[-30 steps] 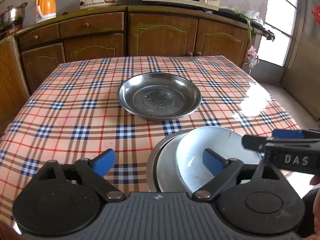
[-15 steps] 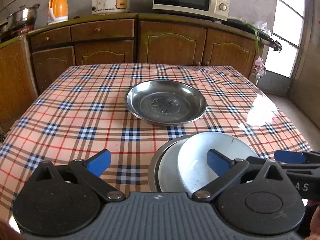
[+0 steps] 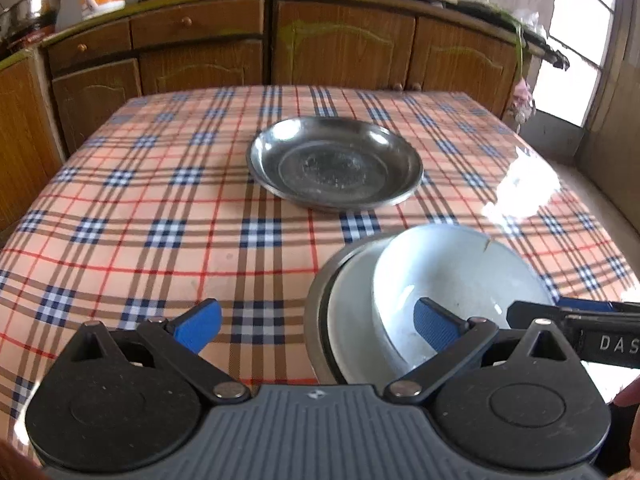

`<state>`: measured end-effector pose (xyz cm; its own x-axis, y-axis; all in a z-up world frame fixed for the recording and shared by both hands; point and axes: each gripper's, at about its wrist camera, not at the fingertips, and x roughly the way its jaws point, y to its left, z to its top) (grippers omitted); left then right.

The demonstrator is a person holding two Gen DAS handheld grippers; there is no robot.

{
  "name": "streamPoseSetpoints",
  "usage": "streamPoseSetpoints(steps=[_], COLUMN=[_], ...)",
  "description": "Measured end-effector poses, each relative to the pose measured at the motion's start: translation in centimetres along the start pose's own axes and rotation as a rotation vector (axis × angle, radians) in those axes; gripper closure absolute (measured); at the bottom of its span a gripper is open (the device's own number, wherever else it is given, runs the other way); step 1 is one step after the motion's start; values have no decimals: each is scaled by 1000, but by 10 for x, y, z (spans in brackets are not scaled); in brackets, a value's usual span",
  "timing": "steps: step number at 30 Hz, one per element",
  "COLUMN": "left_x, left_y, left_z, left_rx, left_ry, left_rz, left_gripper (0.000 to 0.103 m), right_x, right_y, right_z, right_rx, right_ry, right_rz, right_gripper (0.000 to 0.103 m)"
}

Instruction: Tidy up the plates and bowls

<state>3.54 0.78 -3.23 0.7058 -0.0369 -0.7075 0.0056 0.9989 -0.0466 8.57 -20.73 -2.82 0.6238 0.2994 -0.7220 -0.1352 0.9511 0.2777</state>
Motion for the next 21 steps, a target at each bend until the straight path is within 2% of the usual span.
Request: streamPoseSetpoints(steps=[10, 17, 21], left_x=[18, 30, 37], left_y=[2, 3, 9], left_z=[-1, 0, 3], left_rx=[24, 33, 6], left_ry=[39, 60, 64], left_rz=[-1, -34, -61], left_gripper=[0, 0, 0], right_x=[25, 44, 49], right_y=[-3, -1, -2], right_z=[3, 6, 9], right_rx=[22, 36, 49], right_ry=[55, 94, 95], right_rz=[44, 106, 126], right_gripper=[23, 23, 24])
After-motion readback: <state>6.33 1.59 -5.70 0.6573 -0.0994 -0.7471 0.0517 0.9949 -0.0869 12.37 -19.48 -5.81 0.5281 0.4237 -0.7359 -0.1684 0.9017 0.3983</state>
